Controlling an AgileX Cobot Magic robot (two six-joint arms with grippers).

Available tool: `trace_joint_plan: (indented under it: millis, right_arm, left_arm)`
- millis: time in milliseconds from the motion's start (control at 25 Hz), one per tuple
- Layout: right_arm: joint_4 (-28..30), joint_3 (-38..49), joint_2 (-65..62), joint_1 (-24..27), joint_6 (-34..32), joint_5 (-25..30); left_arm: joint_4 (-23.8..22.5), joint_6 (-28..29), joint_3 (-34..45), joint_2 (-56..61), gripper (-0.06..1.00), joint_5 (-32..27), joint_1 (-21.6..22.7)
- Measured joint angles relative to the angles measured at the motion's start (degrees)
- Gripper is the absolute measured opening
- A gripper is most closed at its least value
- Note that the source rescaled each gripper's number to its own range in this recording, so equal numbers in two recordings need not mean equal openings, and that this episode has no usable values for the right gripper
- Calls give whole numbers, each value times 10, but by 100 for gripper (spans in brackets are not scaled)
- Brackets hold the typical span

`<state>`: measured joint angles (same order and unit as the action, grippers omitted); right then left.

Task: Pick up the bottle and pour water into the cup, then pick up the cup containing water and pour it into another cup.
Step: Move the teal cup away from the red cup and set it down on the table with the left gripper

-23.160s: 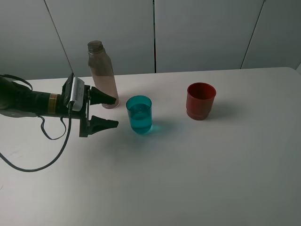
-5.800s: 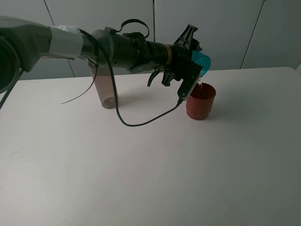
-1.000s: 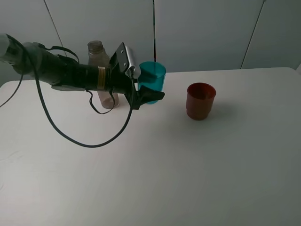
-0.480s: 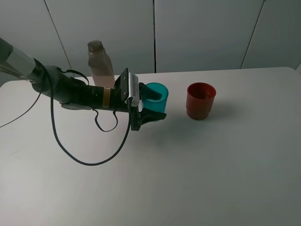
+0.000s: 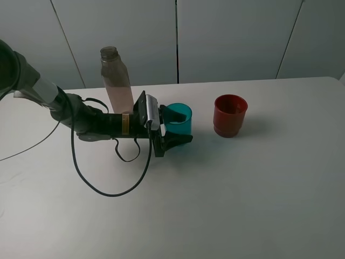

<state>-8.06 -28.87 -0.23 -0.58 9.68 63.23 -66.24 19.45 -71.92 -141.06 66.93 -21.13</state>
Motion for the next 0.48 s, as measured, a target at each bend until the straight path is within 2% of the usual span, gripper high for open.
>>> trace_joint_plan:
  millis: [480]
  right_arm:
    - [0, 0, 0, 0, 0, 0]
  left_arm:
    - [0, -1, -9, -20, 6, 8, 0]
